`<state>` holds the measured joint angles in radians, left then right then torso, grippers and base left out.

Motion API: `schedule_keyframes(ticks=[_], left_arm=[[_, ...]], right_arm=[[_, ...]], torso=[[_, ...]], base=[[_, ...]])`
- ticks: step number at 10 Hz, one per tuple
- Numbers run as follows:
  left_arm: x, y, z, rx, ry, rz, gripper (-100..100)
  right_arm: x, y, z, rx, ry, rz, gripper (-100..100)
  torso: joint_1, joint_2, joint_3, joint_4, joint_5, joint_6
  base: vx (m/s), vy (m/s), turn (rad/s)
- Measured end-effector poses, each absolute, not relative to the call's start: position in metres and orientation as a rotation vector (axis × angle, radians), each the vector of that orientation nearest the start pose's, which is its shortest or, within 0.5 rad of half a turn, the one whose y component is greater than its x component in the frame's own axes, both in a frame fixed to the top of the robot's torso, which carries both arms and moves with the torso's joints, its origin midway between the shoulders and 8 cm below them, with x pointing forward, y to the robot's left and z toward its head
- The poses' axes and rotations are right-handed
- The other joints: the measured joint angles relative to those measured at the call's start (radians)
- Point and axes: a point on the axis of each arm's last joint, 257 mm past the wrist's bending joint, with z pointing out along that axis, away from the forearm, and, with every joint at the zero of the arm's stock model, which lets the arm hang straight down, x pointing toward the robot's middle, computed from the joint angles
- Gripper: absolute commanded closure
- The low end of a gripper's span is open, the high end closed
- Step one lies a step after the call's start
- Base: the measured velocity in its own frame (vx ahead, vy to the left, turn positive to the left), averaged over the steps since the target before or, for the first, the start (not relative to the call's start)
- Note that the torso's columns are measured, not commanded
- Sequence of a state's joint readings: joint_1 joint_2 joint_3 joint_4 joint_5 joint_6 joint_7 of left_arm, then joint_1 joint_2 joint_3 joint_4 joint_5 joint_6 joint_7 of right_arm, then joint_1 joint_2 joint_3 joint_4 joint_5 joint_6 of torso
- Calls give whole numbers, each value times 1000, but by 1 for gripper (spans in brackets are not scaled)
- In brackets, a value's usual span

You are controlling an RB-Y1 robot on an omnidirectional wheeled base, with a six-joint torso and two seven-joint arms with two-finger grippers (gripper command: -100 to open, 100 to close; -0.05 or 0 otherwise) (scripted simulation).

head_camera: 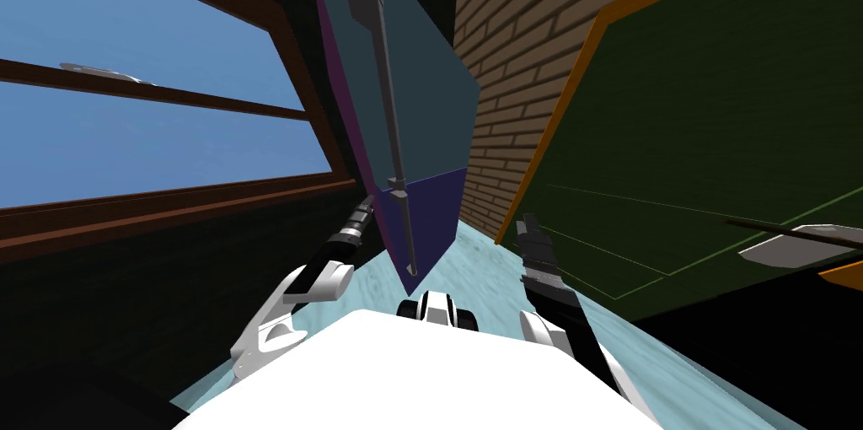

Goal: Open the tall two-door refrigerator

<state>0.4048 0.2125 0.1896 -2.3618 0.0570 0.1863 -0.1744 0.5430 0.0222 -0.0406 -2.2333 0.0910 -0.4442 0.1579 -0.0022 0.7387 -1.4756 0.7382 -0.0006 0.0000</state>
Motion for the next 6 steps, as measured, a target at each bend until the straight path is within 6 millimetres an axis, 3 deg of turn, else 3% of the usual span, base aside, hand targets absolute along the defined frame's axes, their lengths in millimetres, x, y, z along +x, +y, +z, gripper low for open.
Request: schedule_keyframes(ticks=[6], left_arm=[[411,373,-50,-902,1152,-768,-100]], right_arm=[[355,-296,-22,656,784,1010,0]], torso=[[1,-3,-2,-2,1,2]], base=[[-12,-79,-6]])
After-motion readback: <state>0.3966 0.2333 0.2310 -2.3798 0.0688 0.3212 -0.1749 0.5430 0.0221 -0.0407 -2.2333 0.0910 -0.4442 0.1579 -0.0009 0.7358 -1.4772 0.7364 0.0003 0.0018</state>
